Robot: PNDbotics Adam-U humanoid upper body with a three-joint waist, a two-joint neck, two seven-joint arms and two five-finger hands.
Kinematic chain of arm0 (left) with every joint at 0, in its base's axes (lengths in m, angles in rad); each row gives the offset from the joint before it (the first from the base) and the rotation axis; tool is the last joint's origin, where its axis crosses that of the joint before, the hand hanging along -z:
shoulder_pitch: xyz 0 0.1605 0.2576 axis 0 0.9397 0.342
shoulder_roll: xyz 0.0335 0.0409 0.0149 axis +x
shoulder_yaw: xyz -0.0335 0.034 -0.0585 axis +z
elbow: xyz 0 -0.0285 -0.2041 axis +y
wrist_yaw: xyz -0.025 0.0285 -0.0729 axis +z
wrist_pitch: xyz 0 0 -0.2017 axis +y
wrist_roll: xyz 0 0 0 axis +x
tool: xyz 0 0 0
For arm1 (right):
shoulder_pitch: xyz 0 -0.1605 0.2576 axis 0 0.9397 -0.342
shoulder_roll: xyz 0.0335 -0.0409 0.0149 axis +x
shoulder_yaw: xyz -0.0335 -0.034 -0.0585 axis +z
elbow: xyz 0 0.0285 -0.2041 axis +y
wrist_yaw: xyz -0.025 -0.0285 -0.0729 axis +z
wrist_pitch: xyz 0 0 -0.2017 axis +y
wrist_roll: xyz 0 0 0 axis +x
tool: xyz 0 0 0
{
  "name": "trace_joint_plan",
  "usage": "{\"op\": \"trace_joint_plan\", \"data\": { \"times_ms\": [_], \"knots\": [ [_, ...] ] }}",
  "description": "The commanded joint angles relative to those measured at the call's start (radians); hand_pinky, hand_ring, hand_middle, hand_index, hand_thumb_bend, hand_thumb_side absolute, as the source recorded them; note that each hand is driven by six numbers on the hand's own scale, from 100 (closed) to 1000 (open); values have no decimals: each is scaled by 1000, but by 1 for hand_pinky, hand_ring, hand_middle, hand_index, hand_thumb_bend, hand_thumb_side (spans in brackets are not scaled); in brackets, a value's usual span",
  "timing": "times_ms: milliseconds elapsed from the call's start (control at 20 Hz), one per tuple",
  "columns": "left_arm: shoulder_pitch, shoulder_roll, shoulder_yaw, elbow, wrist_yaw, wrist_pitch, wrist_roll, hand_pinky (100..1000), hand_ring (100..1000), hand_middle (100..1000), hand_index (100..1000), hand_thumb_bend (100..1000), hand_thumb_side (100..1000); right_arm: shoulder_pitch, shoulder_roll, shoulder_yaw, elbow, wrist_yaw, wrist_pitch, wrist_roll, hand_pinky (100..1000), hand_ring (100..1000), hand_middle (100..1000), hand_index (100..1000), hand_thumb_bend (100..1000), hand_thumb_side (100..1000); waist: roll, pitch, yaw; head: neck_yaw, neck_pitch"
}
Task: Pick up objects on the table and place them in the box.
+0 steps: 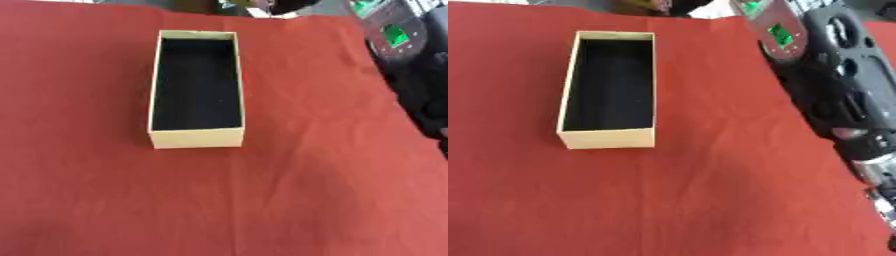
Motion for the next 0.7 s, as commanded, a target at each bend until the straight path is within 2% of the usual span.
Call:
{"op": "trace_joint_plan", "data": {
  "times_ms": [50, 400, 700],
  "knots": [
    [-4, 26, 1, -15, 4, -2, -3, 595, 785, 835, 697, 186, 705, -34, 31, 28, 30, -31, -19, 14, 727, 580, 494, 548, 100, 100, 8, -25, 3, -3, 2],
    [-8, 28, -1, -15, 9, -4, -5, 595, 785, 836, 697, 186, 704, -33, 86, 87, 99, -90, -39, 45, 709, 572, 493, 549, 100, 100, 7, -27, 7, -1, 0],
    [-10, 26, -2, -15, 11, -3, -6, 595, 786, 836, 697, 186, 704, -11, 106, 84, 153, -50, -4, 24, 706, 573, 495, 552, 100, 100, 9, -26, 12, 0, -2]
  ]
}}
